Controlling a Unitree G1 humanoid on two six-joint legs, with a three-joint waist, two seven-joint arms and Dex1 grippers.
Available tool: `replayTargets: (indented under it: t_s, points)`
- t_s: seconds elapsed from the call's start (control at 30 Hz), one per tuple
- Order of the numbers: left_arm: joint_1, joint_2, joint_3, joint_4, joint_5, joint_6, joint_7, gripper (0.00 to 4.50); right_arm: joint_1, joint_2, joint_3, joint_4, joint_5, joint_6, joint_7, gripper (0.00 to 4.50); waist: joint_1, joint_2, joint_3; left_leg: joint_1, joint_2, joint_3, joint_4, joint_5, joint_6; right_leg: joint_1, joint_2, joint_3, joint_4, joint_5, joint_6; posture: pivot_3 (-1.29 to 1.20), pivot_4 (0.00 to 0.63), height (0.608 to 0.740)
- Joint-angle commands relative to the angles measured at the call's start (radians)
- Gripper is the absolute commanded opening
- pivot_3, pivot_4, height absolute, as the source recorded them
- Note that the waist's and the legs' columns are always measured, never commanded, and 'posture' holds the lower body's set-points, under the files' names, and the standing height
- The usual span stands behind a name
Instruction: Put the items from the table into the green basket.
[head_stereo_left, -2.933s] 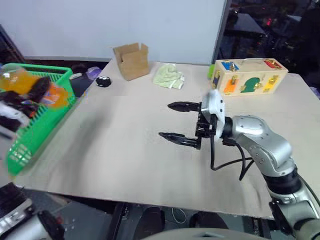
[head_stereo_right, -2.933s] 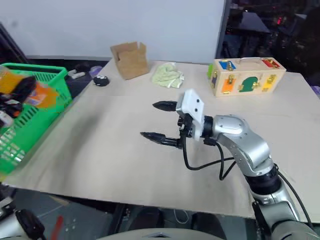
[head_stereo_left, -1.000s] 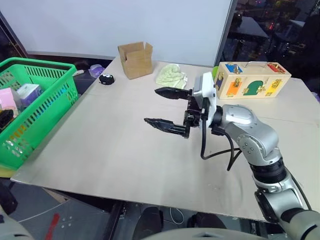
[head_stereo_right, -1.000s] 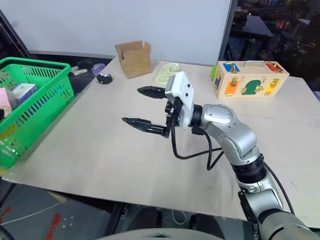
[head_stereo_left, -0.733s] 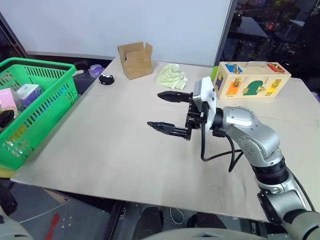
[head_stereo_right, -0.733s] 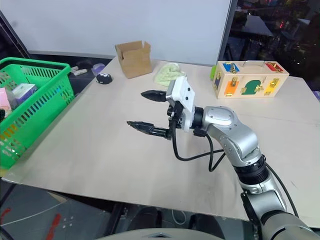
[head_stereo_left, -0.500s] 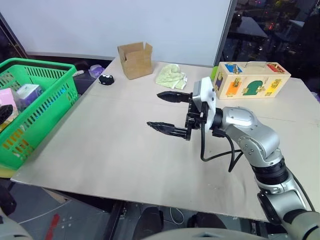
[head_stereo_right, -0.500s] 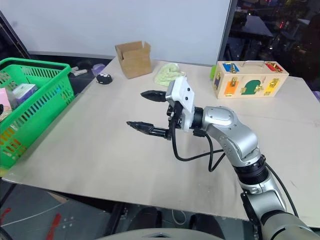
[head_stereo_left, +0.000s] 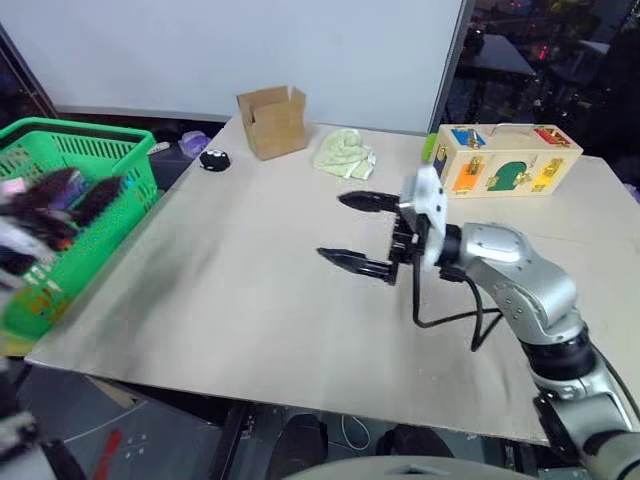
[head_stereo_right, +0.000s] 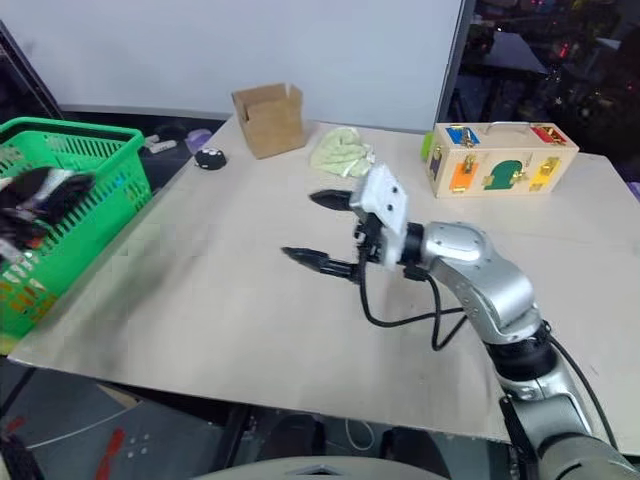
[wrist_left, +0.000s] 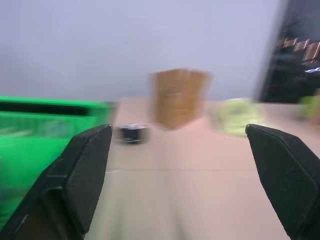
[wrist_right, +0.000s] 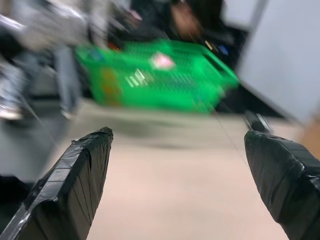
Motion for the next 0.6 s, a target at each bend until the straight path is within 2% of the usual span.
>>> replayTargets:
  t_s: [0.03, 0.13, 0.27, 0.47, 0.6]
  points:
    - [0.046, -0.071, -0.074, -0.268, -0.042, 0.072, 0.122, 4.45, 0.058, -0.063, -0.078, -0.017, -0.041, 0.012, -0.049, 4.5, -0.001, -0.001, 0.0, 0.002, -0.001, 0.0, 0.0, 0.0, 0.0, 0.001, 0.0, 0.0, 0.001, 0.0, 0.0, 0.08, 0.0, 0.74]
    - [0.086, -0.142, -0.171, -0.393, -0.031, 0.096, 0.189, 4.45, 0.138, -0.125, -0.139, -0.031, -0.052, 0.03, -0.07, 4.5, -0.001, 0.01, 0.001, 0.012, -0.001, 0.001, -0.001, 0.0, 0.0, 0.01, 0.001, 0.002, 0.0, 0.0, 0.0, 0.06, 0.0, 0.74]
    - [0.121, -0.196, -0.262, -0.483, -0.012, 0.117, 0.246, 4.45, 0.264, -0.209, -0.206, -0.076, -0.096, 0.046, -0.114, 4.5, -0.005, 0.014, 0.0, 0.012, 0.0, 0.001, -0.001, 0.0, 0.0, 0.01, 0.007, 0.004, 0.0, -0.001, -0.001, 0.01, 0.0, 0.74]
    - [0.205, -0.183, -0.298, -0.536, -0.009, 0.165, 0.254, 4.45, 0.444, -0.283, -0.311, -0.161, -0.131, 0.069, -0.153, 4.5, -0.05, 0.017, -0.001, 0.014, 0.001, 0.001, -0.001, 0.0, 0.0, 0.01, 0.014, 0.012, -0.001, -0.001, -0.001, -0.05, 0.0, 0.74]
    - [0.26, -0.195, -0.31, -0.584, -0.021, 0.196, 0.272, 4.45, 0.503, -0.294, -0.351, -0.186, -0.131, 0.077, -0.17, 4.5, -0.063, 0.017, -0.001, 0.015, 0.001, 0.003, -0.001, 0.0, 0.001, 0.01, 0.013, 0.014, -0.001, -0.001, 0.0, -0.06, 0.0, 0.74]
